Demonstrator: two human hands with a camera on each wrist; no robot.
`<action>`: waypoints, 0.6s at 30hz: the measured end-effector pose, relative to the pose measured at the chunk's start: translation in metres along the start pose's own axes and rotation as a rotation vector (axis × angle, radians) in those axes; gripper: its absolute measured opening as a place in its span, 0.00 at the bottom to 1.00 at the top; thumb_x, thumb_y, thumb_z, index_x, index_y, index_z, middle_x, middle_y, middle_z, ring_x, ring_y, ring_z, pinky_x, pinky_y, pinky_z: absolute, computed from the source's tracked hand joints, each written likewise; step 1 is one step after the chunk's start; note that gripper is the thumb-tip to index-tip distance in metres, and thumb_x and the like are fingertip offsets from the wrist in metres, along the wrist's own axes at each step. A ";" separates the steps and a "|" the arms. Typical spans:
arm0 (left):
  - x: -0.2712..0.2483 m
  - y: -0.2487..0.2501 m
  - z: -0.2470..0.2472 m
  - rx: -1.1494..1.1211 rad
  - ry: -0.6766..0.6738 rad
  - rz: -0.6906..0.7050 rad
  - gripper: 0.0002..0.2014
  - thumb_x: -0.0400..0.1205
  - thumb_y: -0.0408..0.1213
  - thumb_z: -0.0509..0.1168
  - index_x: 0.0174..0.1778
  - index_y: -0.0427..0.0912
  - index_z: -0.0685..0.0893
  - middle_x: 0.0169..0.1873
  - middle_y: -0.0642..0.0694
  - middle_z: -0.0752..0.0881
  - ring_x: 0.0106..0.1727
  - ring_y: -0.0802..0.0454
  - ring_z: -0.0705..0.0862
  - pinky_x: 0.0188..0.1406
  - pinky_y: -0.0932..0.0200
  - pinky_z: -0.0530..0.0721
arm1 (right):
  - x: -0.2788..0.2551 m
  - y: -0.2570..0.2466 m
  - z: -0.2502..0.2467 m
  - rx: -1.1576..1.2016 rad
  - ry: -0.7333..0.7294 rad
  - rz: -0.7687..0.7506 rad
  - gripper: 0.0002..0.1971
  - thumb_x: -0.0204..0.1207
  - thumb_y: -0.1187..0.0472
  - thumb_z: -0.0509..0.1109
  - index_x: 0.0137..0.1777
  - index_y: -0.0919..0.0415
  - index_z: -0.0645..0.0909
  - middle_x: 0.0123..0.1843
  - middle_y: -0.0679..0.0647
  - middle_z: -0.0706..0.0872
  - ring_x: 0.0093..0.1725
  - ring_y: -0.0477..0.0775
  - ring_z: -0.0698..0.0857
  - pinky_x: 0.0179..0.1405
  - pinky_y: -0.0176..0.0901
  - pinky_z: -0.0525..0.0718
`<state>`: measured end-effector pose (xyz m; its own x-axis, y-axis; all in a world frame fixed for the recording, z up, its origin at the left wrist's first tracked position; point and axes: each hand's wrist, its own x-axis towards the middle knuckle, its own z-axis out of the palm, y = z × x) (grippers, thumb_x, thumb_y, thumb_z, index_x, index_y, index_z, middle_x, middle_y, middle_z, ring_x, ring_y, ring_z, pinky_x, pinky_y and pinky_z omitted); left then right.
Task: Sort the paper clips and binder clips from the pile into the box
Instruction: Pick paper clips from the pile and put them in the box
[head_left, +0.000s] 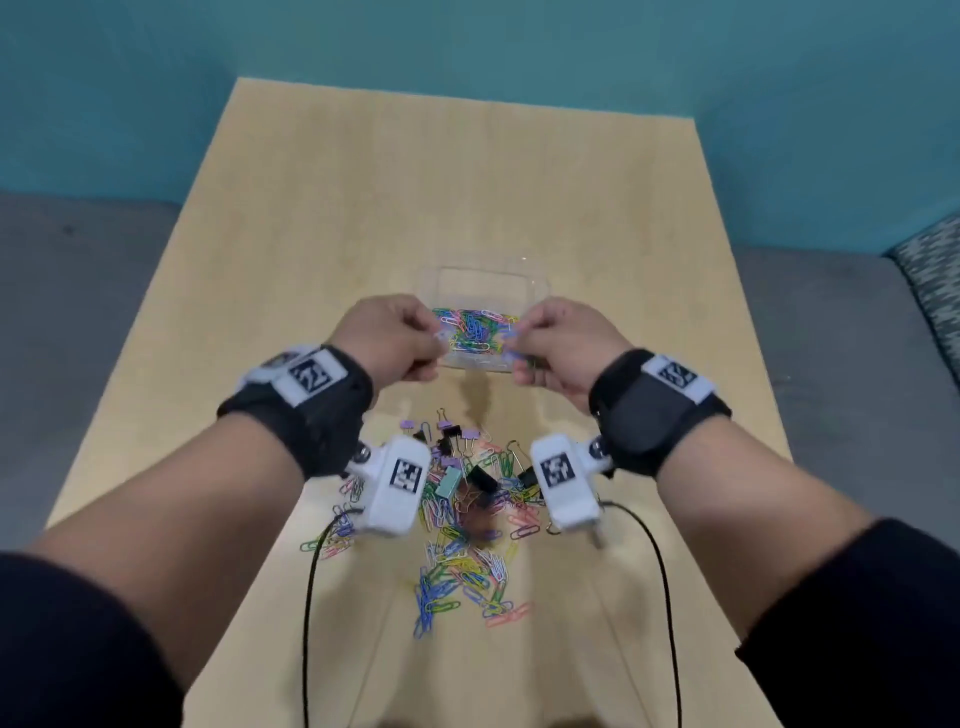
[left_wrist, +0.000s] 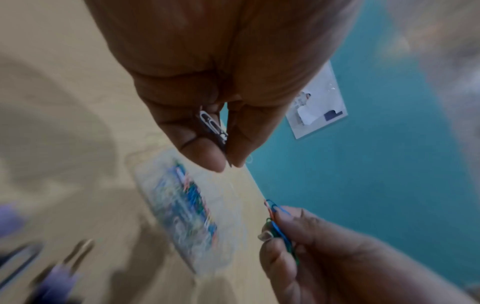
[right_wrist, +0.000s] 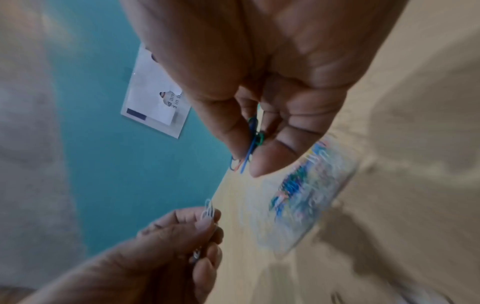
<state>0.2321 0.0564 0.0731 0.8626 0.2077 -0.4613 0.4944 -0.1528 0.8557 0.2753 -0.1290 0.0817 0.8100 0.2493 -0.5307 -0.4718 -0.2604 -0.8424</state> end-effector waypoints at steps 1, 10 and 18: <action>0.011 0.007 0.001 0.051 0.029 0.037 0.10 0.73 0.21 0.71 0.32 0.39 0.81 0.27 0.42 0.80 0.21 0.52 0.80 0.32 0.54 0.89 | 0.009 -0.008 0.001 -0.056 0.030 -0.022 0.11 0.74 0.77 0.68 0.37 0.62 0.74 0.36 0.67 0.82 0.25 0.54 0.78 0.25 0.44 0.87; 0.030 0.028 0.003 0.497 0.045 0.160 0.17 0.77 0.34 0.67 0.63 0.45 0.83 0.56 0.46 0.85 0.51 0.43 0.87 0.56 0.52 0.84 | 0.031 -0.028 -0.006 -0.547 0.154 -0.089 0.09 0.74 0.60 0.70 0.53 0.59 0.81 0.46 0.58 0.84 0.42 0.64 0.87 0.45 0.62 0.89; -0.090 -0.088 0.002 0.021 -0.370 -0.160 0.07 0.67 0.28 0.65 0.34 0.43 0.85 0.28 0.36 0.82 0.27 0.47 0.76 0.28 0.58 0.74 | -0.076 0.094 -0.008 -0.566 -0.261 -0.011 0.06 0.61 0.62 0.64 0.34 0.59 0.81 0.26 0.49 0.81 0.27 0.47 0.78 0.33 0.46 0.81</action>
<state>0.1115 0.0495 0.0388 0.7527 -0.1309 -0.6452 0.6247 -0.1670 0.7628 0.1718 -0.1803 0.0436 0.6687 0.4558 -0.5874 -0.1484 -0.6923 -0.7062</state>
